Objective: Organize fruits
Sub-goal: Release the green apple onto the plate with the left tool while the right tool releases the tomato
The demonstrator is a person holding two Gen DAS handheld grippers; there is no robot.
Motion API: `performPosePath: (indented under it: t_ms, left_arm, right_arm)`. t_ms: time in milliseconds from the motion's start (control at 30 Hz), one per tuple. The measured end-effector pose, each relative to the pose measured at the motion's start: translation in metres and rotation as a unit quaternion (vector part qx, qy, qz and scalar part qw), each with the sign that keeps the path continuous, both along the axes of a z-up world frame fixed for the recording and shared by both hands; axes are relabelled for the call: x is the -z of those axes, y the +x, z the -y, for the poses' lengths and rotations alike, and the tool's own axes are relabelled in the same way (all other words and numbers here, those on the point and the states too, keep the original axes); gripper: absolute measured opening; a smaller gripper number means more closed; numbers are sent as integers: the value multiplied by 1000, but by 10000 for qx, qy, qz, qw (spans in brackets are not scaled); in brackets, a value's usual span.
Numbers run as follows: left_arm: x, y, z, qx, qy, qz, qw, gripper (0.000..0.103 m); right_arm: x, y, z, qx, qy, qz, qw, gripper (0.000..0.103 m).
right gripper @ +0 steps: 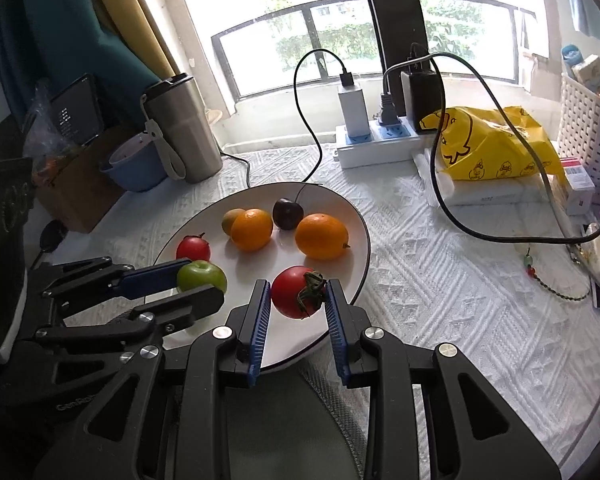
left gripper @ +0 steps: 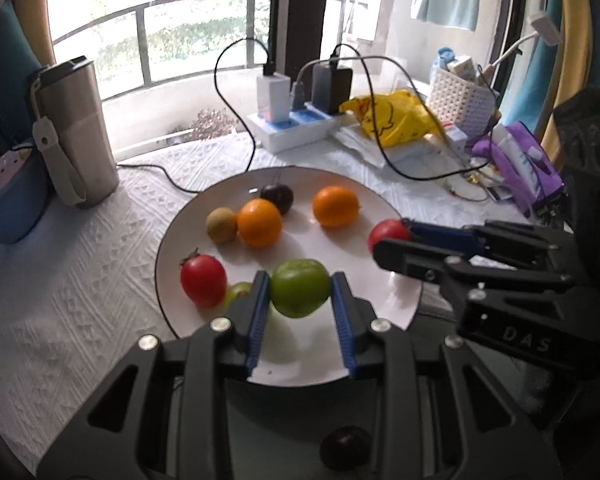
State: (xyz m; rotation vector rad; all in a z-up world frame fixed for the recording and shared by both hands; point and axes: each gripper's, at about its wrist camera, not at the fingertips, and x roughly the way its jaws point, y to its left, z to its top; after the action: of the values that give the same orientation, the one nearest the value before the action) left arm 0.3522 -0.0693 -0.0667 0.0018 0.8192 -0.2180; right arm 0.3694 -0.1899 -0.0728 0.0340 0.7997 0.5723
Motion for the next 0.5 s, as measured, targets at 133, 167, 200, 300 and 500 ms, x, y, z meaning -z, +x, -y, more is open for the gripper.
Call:
performPosePath:
  t_ms: [133,167,200,300,500]
  left_arm:
    - [0,1,0,32,-14,-10,10000,32]
    - [1,2,1,39,-22,-24,10000,32]
    - [1,2,0,40,-35,-35,10000,33]
    - [0,1,0,36,-73,-62,9999,33]
    - [-6,-3,0,39,-109,-5,9999,33]
  right_arm:
    - [0,0,0,19,-17,9,10000,30]
    - [0,0,0,32,-25,15,10000,30]
    - [-1,-1,0,47,-37,25,10000,30]
    - [-2,-1,1,86,-54,44,9999,30]
    - [-6,-5,4,180,-64,89,9998,30]
